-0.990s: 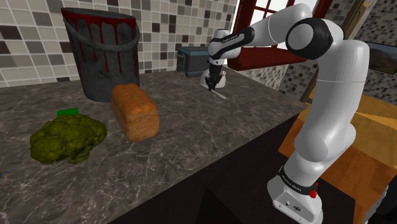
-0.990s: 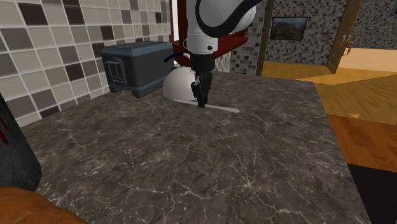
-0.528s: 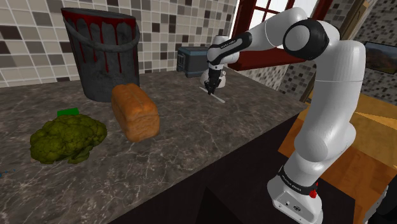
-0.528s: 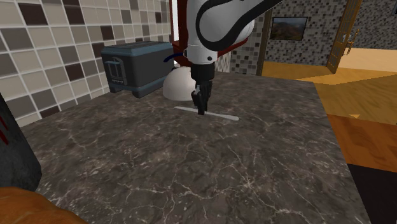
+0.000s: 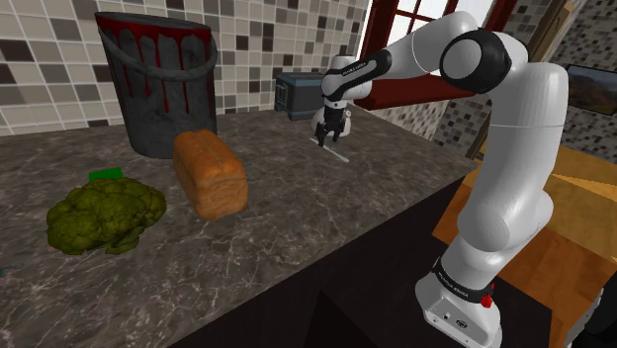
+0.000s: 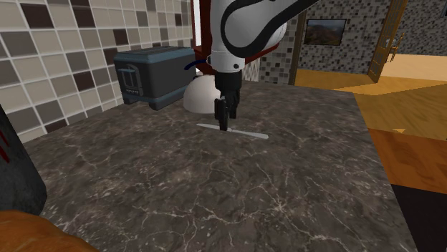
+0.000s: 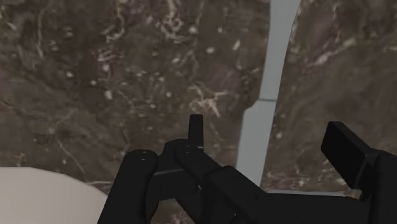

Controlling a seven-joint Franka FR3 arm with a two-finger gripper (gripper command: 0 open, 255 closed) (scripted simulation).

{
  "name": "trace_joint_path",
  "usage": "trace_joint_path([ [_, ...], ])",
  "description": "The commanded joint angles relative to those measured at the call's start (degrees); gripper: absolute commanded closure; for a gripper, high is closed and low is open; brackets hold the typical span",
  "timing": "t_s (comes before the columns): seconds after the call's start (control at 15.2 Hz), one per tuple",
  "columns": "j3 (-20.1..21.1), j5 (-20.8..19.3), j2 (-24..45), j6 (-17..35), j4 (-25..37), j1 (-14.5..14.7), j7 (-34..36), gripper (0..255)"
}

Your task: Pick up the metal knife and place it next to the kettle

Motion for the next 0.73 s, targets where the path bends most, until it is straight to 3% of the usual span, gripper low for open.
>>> trace_joint_path([
  [0.0, 0.0, 0.0, 0.0, 0.0, 0.0, 0.0, 0.0, 0],
  [0.13, 0.0, 0.0, 0.0, 0.0, 0.0, 0.0, 0.0, 0],
  [0.4, 0.1, 0.2, -2.8, -6.3, 3.5, 0.1, -0.1, 0],
  [0.66, 0.1, 0.2, -2.8, -6.3, 3.5, 0.1, -0.1, 0],
])
